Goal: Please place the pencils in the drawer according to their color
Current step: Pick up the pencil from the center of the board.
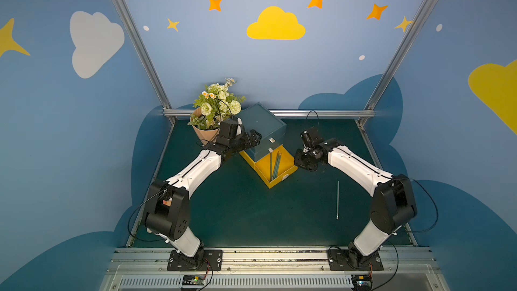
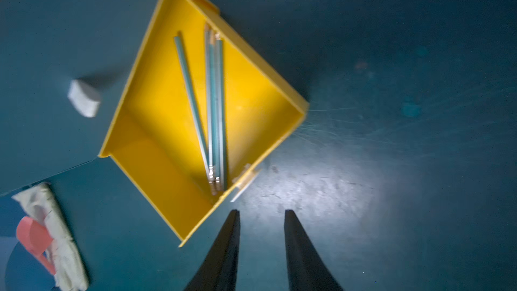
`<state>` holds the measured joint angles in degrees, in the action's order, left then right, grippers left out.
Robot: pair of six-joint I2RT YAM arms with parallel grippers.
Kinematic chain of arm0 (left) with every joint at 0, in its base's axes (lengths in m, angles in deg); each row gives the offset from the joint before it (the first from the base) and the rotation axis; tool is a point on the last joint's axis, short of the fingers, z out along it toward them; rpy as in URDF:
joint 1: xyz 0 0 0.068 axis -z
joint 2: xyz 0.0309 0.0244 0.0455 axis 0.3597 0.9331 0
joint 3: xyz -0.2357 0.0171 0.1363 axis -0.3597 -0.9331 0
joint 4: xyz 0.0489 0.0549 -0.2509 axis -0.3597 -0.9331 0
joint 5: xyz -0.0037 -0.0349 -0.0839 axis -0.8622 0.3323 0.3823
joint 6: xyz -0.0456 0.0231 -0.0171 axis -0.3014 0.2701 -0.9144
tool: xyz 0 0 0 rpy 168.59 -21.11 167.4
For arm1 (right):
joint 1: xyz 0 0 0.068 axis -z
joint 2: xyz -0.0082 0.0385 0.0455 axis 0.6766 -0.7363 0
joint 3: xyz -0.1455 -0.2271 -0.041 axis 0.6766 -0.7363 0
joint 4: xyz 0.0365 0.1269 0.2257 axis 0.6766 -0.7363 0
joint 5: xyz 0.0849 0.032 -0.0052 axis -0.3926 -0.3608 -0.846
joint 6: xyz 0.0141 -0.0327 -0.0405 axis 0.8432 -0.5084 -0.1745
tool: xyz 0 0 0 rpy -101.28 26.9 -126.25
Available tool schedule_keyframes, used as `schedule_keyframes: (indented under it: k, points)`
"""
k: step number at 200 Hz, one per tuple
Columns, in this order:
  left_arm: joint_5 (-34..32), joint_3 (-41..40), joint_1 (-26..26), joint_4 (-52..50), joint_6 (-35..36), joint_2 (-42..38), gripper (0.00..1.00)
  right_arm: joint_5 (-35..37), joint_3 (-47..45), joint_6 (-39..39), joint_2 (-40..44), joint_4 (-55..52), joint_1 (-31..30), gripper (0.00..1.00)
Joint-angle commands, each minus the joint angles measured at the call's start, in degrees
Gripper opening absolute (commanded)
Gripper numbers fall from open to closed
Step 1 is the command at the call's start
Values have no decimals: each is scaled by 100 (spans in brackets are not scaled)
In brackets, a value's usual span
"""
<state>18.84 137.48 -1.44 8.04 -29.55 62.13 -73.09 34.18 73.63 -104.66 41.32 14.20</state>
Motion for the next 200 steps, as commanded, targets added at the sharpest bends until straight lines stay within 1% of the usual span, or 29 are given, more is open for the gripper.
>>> schedule_keyframes:
  k: [1, 49, 80, 107, 143, 200]
  points:
    - [13, -158, 102, -898, 249, 326, 100, 132, -465, -54, 299, -73, 279, 32]
    - [74, -108, 112, -1042, 279, 373, 100, 83, -1274, -126, 872, -71, 973, 34]
    - [39, -223, 119, -1083, 300, 303, 100, -10, -1722, -235, 1189, -79, 1438, 38]
    - [65, -210, 134, -1097, 252, 321, 100, -116, -1998, -324, 1255, -88, 1755, 42]
    - [54, -41, 137, -1193, 251, 399, 100, -191, -2135, -374, 1190, -84, 1929, 43]
    - [57, -30, 124, -1170, 221, 426, 100, -311, -2183, -410, 860, -29, 2027, 44]
